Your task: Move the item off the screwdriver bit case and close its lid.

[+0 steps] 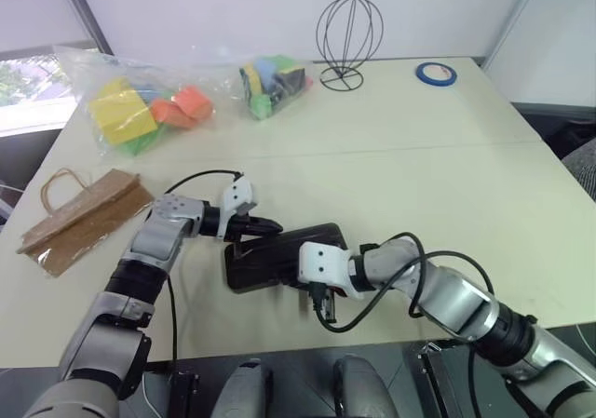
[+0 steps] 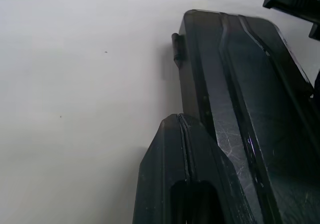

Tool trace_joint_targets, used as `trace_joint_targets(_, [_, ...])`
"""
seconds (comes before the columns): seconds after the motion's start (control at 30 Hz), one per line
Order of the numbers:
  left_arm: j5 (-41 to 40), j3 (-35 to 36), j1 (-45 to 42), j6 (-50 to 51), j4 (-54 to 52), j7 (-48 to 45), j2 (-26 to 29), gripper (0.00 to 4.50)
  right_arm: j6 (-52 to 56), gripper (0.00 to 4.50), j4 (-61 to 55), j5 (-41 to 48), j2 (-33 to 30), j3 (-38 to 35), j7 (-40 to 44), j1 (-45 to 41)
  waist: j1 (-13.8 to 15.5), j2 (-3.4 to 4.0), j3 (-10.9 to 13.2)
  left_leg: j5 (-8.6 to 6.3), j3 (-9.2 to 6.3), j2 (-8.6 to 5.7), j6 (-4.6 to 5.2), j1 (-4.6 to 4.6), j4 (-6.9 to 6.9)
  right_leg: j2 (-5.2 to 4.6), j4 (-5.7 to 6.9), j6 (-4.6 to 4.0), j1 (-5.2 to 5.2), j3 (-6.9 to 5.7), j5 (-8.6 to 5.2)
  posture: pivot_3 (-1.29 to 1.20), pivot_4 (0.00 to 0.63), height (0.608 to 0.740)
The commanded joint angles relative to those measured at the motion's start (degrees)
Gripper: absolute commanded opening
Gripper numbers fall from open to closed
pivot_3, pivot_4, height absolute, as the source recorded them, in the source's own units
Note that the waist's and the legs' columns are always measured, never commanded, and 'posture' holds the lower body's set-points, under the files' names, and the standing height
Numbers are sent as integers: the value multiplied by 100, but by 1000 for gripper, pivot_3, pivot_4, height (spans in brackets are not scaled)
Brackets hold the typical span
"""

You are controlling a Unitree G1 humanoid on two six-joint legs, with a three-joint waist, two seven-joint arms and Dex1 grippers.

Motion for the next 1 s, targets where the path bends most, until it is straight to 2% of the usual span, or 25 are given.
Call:
trace_joint_targets(0.03, [208,-329,244,-123,161,-119,-80,0,-22,41,42,-489,-85,-472,-442,-61,1,0,0,0,0,0,0,0,0,0,0,0,0,0,0,0,150,740])
trace_joint_targets(0.4, [388,-403,357,-296,115,-237,-148,0,-227,41,284,-775,-6,-585,-485,-125,-13,1,-3,0,1,1,1,5,-2,1,0,0,3,0,0,0,150,740])
trace_joint_targets(0.7, [351,141,36,-398,294,174,-31,0,119,41,-421,-250,-898,-968,410,175,13,2,-3,-3,0,-1,5,0,-3,0,-5,0,3,-1,0,0,150,740])
trace_joint_targets(0.87, [-59,784,-119,110,-27,508,179,0,316,41,-911,383,-1589,-1962,989,617,14,-9,5,-3,-1,1,5,-10,-5,1,-6,0,-4,-5,0,0,150,740])
trace_joint_targets(1.0, [-574,1196,71,900,-970,589,478,0,511,41,-964,799,-1831,-2766,1105,703,-1,-11,7,-3,-1,2,6,-10,-4,0,-8,1,-4,-4,0,0,150,740])
